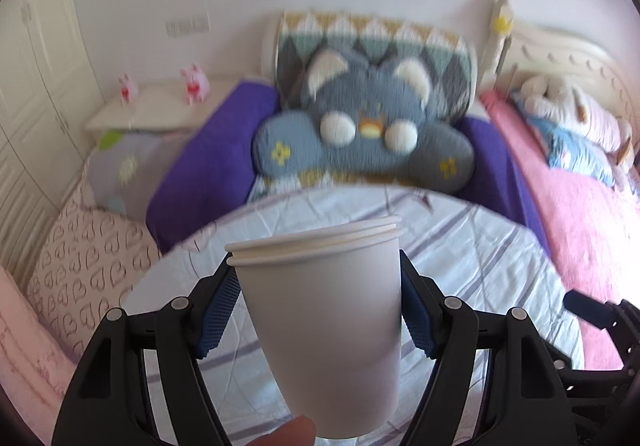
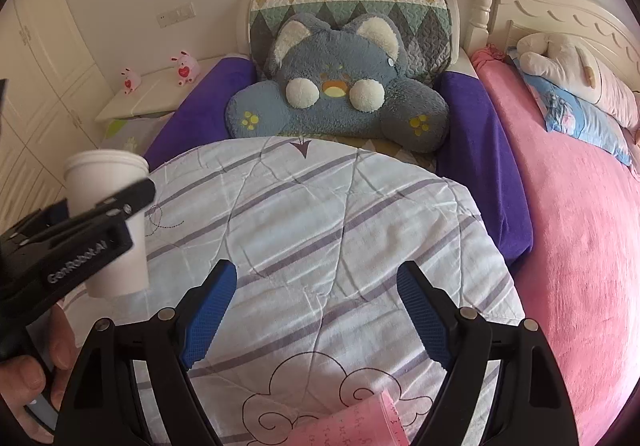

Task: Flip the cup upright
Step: 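Rotate the left tool to turn the white cup opening up, then set the white cup upright on the table and open the left gripper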

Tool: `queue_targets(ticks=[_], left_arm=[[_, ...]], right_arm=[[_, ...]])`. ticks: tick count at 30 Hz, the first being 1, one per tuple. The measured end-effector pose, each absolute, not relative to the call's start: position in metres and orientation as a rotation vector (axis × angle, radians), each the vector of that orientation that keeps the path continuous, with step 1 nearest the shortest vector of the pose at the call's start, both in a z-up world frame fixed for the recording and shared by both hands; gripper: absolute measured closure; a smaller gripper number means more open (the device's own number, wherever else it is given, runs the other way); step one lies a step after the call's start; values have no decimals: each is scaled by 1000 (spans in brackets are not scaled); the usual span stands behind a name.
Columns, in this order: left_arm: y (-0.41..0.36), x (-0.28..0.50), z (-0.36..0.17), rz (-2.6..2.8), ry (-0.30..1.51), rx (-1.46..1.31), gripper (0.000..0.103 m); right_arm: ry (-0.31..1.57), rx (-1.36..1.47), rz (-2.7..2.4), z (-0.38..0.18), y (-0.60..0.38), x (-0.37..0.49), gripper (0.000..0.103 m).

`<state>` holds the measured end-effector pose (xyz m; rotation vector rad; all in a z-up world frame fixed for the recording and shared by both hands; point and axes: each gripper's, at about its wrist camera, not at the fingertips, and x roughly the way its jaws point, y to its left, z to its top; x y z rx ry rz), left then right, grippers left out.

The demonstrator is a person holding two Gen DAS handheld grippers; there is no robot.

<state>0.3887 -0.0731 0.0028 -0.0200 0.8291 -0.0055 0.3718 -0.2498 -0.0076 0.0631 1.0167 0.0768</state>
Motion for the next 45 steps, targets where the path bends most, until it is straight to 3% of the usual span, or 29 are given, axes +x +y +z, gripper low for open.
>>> queue_targets(ticks=[11, 26, 28, 30, 36, 45], left_arm=[[-82, 394, -10, -11, 859, 14, 34], [-84, 406, -42, 6, 973, 11, 33], [-84, 406, -44, 18, 974, 21, 30], [-84, 404, -42, 21, 970, 26, 20], [-81, 401, -36, 16, 962, 23, 9], [-78, 394, -30, 24, 959, 29, 6]], right_arm=[[1012, 81, 60, -7, -257, 360, 20], [1023, 84, 63, -12, -258, 363, 20], [1023, 82, 64, -12, -257, 361, 20], [1024, 81, 62, -12, -257, 361, 20], [1019, 83, 61, -10, -256, 360, 20], [1014, 78, 58, -7, -252, 357, 20]])
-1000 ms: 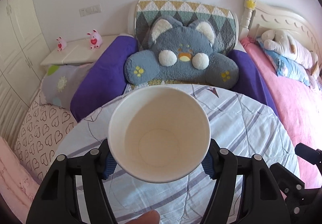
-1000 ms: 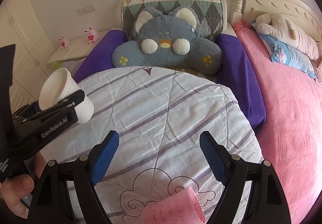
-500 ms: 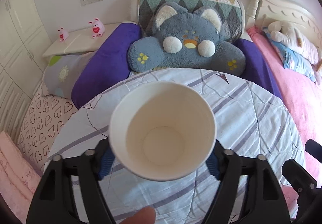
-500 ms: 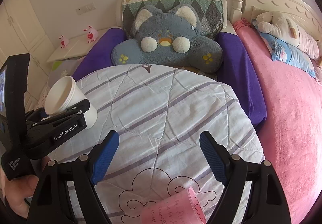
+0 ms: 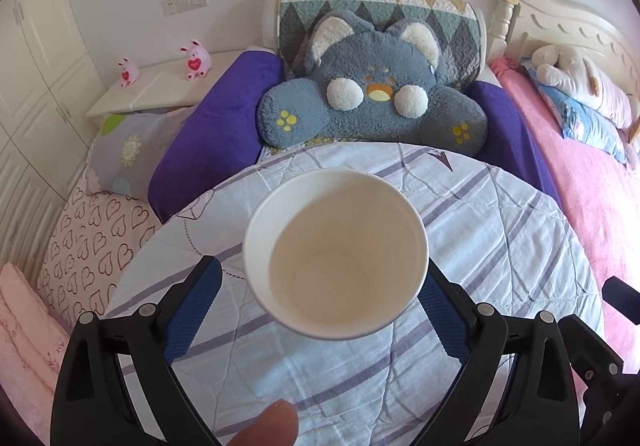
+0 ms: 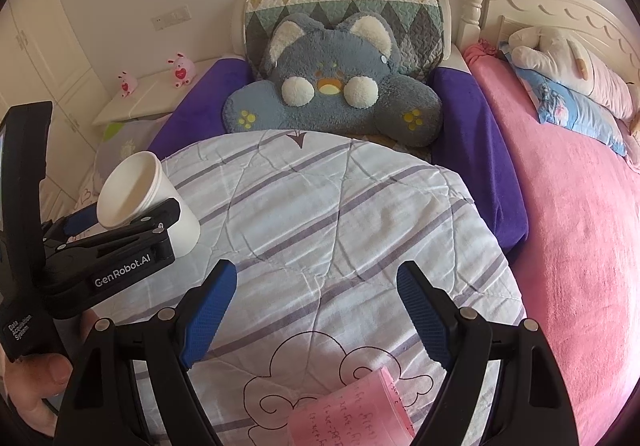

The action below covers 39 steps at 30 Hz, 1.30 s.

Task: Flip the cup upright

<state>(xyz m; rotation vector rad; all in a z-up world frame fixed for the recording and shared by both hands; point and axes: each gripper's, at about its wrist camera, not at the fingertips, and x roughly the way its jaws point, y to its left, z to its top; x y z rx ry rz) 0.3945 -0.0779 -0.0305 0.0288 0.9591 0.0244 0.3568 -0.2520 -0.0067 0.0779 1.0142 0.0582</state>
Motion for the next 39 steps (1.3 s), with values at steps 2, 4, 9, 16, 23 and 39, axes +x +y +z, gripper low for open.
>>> queue_targets(ticks=[2, 4, 9, 16, 23, 39], left_arm=[[-78, 392, -28, 23, 958, 35, 4], [-76, 390, -24, 23, 953, 39, 3], [-72, 382, -13, 16, 935, 29, 2], [-62, 361, 7, 7, 897, 28, 2], [-44, 321, 36, 10, 832, 30, 2], [-4, 204, 81, 32, 731, 74, 2]], right_arm=[[1011, 79, 55, -5, -252, 355, 20], [1008, 78, 52, -3, -251, 353, 20], [993, 73, 47, 5, -248, 347, 20], [963, 62, 35, 19, -240, 331, 20], [911, 43, 42, 40, -224, 302, 20], [771, -10, 44, 84, -168, 209, 20]])
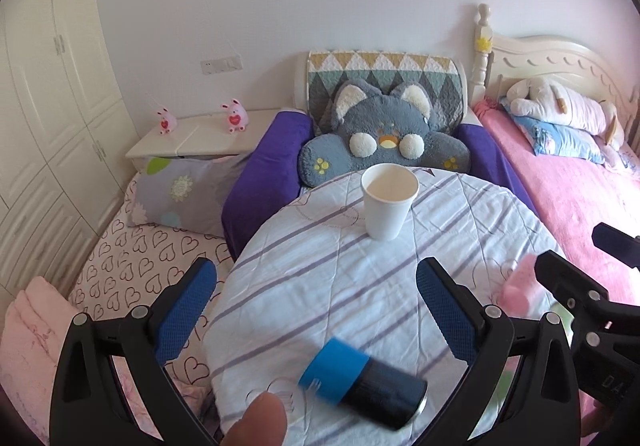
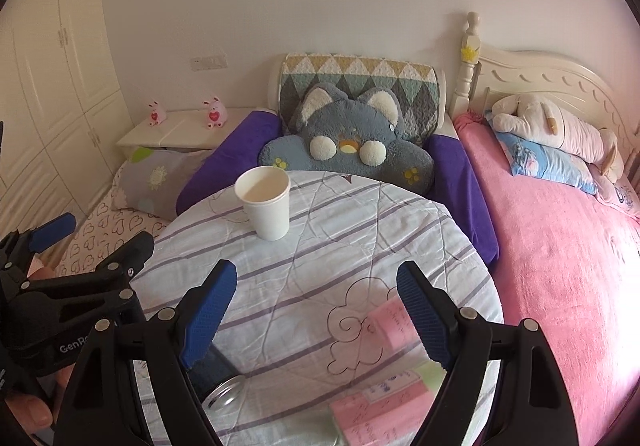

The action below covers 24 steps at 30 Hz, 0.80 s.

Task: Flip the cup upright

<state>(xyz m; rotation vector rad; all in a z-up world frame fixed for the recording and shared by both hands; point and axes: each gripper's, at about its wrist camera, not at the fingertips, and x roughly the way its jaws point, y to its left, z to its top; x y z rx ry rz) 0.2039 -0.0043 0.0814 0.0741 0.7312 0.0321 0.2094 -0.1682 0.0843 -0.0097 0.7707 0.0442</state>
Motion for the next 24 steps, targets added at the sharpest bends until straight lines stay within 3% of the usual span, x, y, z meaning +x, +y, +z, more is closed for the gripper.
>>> queue_targets(ticks=[24], left_arm=[[9, 31, 120, 18, 583, 54, 2]], right_arm=[[654, 12, -62, 105, -147, 53, 20]])
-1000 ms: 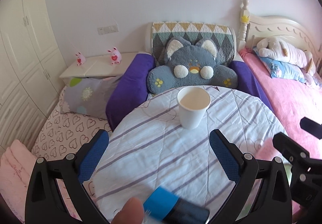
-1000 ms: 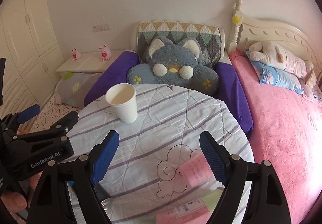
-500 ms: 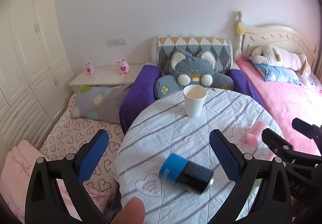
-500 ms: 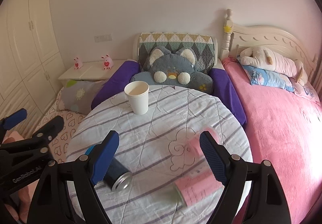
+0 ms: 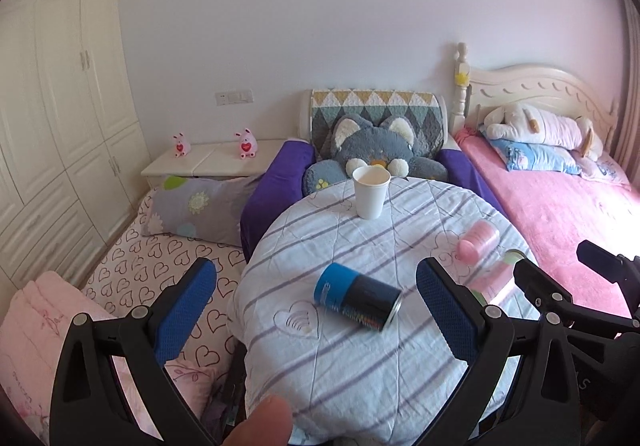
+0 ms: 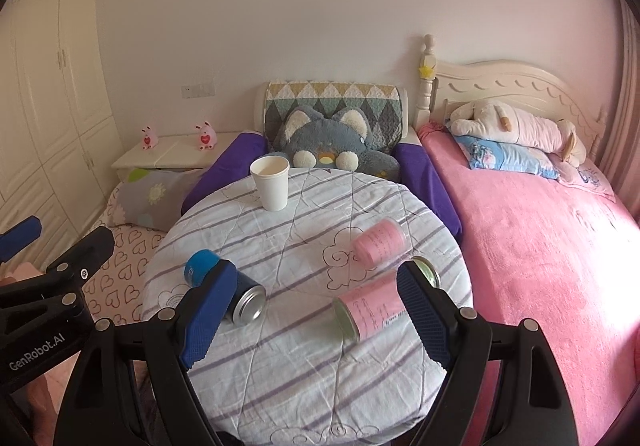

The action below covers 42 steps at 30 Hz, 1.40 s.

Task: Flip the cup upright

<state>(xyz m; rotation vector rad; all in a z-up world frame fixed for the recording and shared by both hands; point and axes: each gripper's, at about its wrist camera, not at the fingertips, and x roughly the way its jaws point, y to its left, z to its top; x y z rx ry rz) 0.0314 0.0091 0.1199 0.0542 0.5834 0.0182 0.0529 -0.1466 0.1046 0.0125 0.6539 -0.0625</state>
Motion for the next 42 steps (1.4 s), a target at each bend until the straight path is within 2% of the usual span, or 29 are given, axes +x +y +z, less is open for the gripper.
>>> queue_targets(ticks=[17, 42], left_arm=[[13, -26, 126, 1, 535, 54, 2], [1, -34, 126, -23, 532, 67, 2]], right_arm=[[602, 2, -108, 112, -142, -2, 20], [607, 15, -112, 111, -148, -15, 20]])
